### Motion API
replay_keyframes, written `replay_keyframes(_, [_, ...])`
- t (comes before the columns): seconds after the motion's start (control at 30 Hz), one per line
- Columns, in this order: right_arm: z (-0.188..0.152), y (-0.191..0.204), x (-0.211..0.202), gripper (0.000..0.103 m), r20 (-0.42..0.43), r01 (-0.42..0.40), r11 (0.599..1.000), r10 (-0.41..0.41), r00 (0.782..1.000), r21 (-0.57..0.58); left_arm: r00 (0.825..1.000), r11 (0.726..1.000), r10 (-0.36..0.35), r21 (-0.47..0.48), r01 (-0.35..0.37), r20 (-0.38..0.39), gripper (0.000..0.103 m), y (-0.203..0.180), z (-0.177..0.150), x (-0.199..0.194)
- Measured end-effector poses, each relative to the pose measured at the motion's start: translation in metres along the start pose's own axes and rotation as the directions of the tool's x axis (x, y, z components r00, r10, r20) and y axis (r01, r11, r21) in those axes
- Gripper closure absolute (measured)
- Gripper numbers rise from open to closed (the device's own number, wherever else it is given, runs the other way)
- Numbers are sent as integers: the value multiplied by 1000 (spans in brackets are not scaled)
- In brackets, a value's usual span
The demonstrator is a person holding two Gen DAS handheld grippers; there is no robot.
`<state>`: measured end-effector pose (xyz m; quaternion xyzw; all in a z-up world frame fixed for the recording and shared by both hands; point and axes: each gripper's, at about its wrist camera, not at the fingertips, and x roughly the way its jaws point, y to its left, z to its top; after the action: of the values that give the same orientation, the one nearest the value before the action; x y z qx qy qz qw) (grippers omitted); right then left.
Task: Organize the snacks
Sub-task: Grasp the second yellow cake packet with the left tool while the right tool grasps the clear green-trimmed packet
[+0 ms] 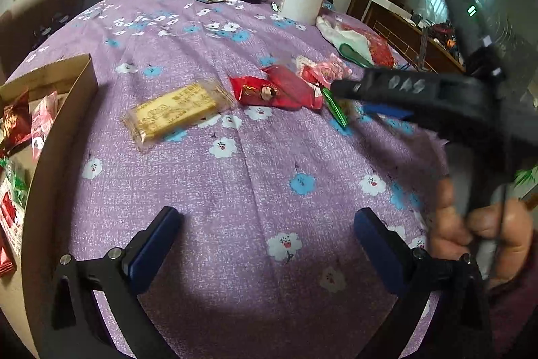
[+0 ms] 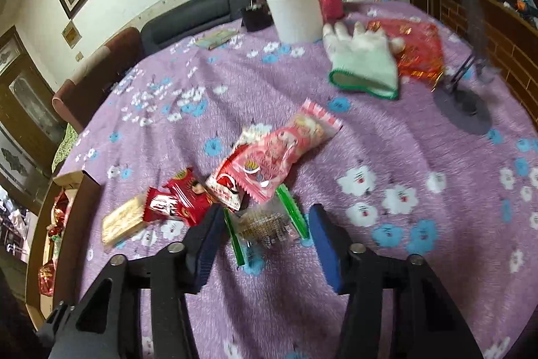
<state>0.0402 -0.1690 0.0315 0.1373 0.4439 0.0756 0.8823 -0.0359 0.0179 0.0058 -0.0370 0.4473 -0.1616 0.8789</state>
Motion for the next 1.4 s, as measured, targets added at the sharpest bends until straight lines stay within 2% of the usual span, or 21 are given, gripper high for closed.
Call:
replay_keyframes(0.03, [-1, 0, 3, 50, -4, -3, 1000, 3, 1000, -4, 1000, 1000, 4, 3, -4, -1, 0, -1, 0, 0])
replay_keyframes(0.1, [-2, 3, 4, 58, 11, 14, 999, -14, 1000, -32, 1000, 1000, 9, 5, -9, -1, 0, -2, 0, 0])
replay_keyframes(0.23, [-4, 4, 4, 66, 26, 41, 998, -39, 999, -55, 1000, 999, 2, -39, -2, 10, 0, 6, 1, -3])
replay_keyframes(0.37, [-8, -1, -3, 66, 24, 49, 998, -48, 999, -49, 999, 995, -38, -96, 35, -25, 6, 16, 3, -10])
replay_keyframes(0.4, [-8, -4, -5, 66, 23, 46, 998, -45, 999, -43, 997, 993, -65, -104, 60, -41, 6, 17, 6, -13])
replay_keyframes(0.47, [-9, -8, -11, 66, 26, 25, 999, -24, 999, -24, 996, 993, -70, -98, 65, -48, 6, 19, 14, -19])
replay_keyframes(0.57, [-5, -7, -19, 66, 48, -6, 1000, 7, 999, -28, 999, 1000, -17, -12, 17, -29, 6, 19, 41, -23])
replay_keyframes(0.67, [-5, -5, -25, 66, 57, -31, 999, 33, 998, -31, 997, 994, 56, 99, -50, -59, 6, 20, 66, -7])
replay_keyframes(0.77, [-4, -8, -28, 66, 61, -44, 999, 45, 997, -17, 988, 982, 109, 167, -91, -107, 6, 28, 83, 15])
replay_keyframes(0.87, [-1, -13, -31, 66, 69, -50, 999, 50, 996, 0, 978, 957, 173, 253, -138, -119, 5, 34, 91, 34])
replay_keyframes(0.97, [1, -16, -31, 66, 72, -53, 999, 52, 996, 14, 962, 922, 231, 349, -168, -147, 5, 36, 91, 52])
replay_keyframes(1.03, [2, -17, -31, 66, 71, -55, 998, 53, 996, 19, 961, 916, 227, 370, -155, -157, 6, 37, 92, 57])
replay_keyframes(1.07, [2, -17, -30, 66, 70, -57, 998, 55, 996, 20, 961, 919, 218, 369, -142, -173, 10, 39, 93, 57])
replay_keyframes(1.13, [2, -17, -30, 65, 69, -60, 998, 58, 996, 22, 965, 938, 147, 339, -66, -219, 35, 41, 95, 55])
replay_keyframes(1.17, [2, -17, -30, 65, 67, -62, 998, 60, 996, 22, 965, 948, 107, 318, -27, -239, 56, 41, 96, 54])
replay_keyframes(1.2, [1, -17, -30, 65, 66, -63, 998, 61, 996, 24, 965, 952, 84, 307, -4, -249, 68, 40, 96, 52])
replay_keyframes(1.3, [1, -17, -29, 65, 65, -61, 998, 59, 996, 26, 967, 946, 108, 323, -29, -230, 70, 32, 89, 47])
replay_keyframes(1.4, [0, -17, -30, 65, 70, -64, 998, 61, 996, 29, 971, 953, 96, 302, -26, -221, 71, 27, 81, 41])
